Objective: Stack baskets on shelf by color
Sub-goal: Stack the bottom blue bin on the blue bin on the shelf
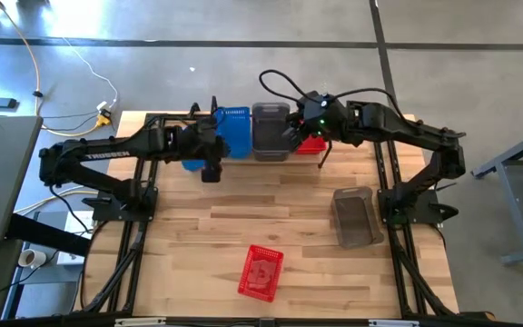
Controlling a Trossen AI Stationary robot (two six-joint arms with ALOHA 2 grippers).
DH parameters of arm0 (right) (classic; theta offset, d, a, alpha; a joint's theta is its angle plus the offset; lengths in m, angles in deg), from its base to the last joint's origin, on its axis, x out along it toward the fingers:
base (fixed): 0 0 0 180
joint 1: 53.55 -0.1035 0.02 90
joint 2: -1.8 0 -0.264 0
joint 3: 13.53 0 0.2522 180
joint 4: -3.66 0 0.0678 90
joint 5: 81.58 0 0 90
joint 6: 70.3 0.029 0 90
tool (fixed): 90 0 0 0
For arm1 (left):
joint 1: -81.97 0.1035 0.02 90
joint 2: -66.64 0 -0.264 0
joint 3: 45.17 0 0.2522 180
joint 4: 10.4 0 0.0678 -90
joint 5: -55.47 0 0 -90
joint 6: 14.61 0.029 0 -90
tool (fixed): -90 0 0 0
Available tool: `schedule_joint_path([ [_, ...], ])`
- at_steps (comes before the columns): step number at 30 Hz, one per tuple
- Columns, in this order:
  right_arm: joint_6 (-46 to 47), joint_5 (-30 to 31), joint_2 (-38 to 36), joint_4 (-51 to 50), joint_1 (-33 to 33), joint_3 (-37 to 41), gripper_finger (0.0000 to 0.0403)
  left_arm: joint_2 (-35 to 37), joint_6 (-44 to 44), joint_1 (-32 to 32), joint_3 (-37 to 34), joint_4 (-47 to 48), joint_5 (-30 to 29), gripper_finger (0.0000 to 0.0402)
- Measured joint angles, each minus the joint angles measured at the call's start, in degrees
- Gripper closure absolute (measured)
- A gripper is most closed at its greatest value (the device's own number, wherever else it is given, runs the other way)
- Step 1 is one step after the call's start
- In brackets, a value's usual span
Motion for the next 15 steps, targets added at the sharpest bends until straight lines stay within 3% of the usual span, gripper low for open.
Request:
schedule_joint_path([
  [10, -3.56, -0.33, -0.02, -0.44, 2.23, 0.00, 0.0269, -3.63, 7.12, 4.97, 0.02, 1.08, 5.85, 0.0402],
  [15, -4.91, -0.56, -0.02, -0.81, 3.61, 0.00, 0.0269, -5.49, 7.32, 7.07, 0.02, 1.25, 6.02, 0.0401],
])
